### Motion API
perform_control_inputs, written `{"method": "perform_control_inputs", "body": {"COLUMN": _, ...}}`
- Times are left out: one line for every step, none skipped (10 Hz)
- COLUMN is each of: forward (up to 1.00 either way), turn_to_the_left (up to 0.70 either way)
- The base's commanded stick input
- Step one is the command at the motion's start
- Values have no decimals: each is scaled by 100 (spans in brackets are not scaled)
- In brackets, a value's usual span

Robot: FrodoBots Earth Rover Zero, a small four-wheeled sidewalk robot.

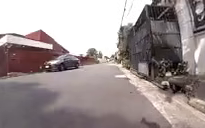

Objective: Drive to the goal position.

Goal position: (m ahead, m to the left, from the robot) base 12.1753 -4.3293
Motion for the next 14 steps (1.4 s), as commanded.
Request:
{"method": "perform_control_inputs", "body": {"forward": 70, "turn_to_the_left": 0}}
{"method": "perform_control_inputs", "body": {"forward": 70, "turn_to_the_left": 0}}
{"method": "perform_control_inputs", "body": {"forward": 70, "turn_to_the_left": 0}}
{"method": "perform_control_inputs", "body": {"forward": 70, "turn_to_the_left": 0}}
{"method": "perform_control_inputs", "body": {"forward": 70, "turn_to_the_left": 0}}
{"method": "perform_control_inputs", "body": {"forward": 70, "turn_to_the_left": 0}}
{"method": "perform_control_inputs", "body": {"forward": 70, "turn_to_the_left": 0}}
{"method": "perform_control_inputs", "body": {"forward": 70, "turn_to_the_left": 0}}
{"method": "perform_control_inputs", "body": {"forward": 70, "turn_to_the_left": 0}}
{"method": "perform_control_inputs", "body": {"forward": 70, "turn_to_the_left": 0}}
{"method": "perform_control_inputs", "body": {"forward": 70, "turn_to_the_left": 0}}
{"method": "perform_control_inputs", "body": {"forward": 70, "turn_to_the_left": 0}}
{"method": "perform_control_inputs", "body": {"forward": 70, "turn_to_the_left": 0}}
{"method": "perform_control_inputs", "body": {"forward": 70, "turn_to_the_left": 0}}
